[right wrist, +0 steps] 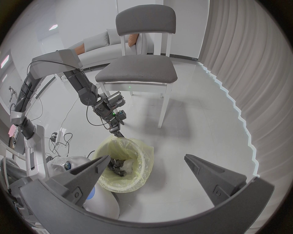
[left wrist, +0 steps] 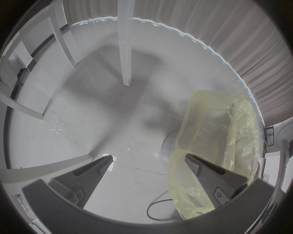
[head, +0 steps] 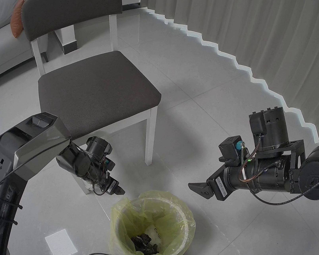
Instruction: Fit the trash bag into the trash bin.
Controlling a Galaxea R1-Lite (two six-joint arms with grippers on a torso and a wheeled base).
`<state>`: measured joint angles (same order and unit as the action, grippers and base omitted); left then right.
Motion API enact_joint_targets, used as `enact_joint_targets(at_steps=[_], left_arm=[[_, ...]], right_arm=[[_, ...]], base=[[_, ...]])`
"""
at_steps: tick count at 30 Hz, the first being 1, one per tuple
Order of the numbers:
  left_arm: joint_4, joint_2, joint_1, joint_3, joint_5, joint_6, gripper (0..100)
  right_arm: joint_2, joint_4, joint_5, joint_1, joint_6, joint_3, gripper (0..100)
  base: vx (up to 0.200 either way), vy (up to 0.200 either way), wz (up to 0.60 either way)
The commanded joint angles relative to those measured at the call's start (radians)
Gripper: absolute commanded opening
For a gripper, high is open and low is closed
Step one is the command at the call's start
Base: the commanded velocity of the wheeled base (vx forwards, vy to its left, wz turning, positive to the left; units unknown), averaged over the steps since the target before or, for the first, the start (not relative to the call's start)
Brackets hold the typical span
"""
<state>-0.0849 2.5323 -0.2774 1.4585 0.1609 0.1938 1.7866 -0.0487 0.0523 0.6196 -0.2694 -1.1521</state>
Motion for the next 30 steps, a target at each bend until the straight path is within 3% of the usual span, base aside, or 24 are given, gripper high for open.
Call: enact_joint_targets(at_steps=[1,4,8,14,17,24,30], left_arm=[[-0.003,-0.078,0.021,-0.032,0.005,-0.001,100],[-0.010,-0.118,0.021,-0.069,0.008,-0.004,100],[-0.090,-0.264,0.001,-0.207,0.080,-0.034,100],[-0.096,-0.392,-0.022,-0.288,0.086,-0.031,100],[-0.096,-0.497,-0.034,-0.346,0.097,-0.036,100],[-0.096,-0.504,-0.066,-0.377,0.114,-0.045,100],[-0.136,-0.583,-0.086,-0.446,0.114,-0.045,100]], right_arm=[[-0.003,0.004,0.000,-0.011,0.002,-0.003,100],[-0.006,0.003,0.000,-0.014,0.007,0.000,100],[-0.055,0.009,-0.008,-0.041,0.002,0.048,100],[-0.111,0.007,-0.011,-0.090,-0.005,0.095,100],[-0.159,0.013,-0.011,-0.161,-0.004,0.169,100],[-0.260,0.084,-0.031,-0.202,0.007,0.351,100],[-0.346,0.115,-0.031,-0.251,0.007,0.402,100]], base=[[0.000,0.000,0.00],[0.000,0.000,0.00],[0.000,0.000,0.00],[0.000,0.000,0.00],[0.000,0.000,0.00],[0.000,0.000,0.00],[0.000,0.000,0.00]])
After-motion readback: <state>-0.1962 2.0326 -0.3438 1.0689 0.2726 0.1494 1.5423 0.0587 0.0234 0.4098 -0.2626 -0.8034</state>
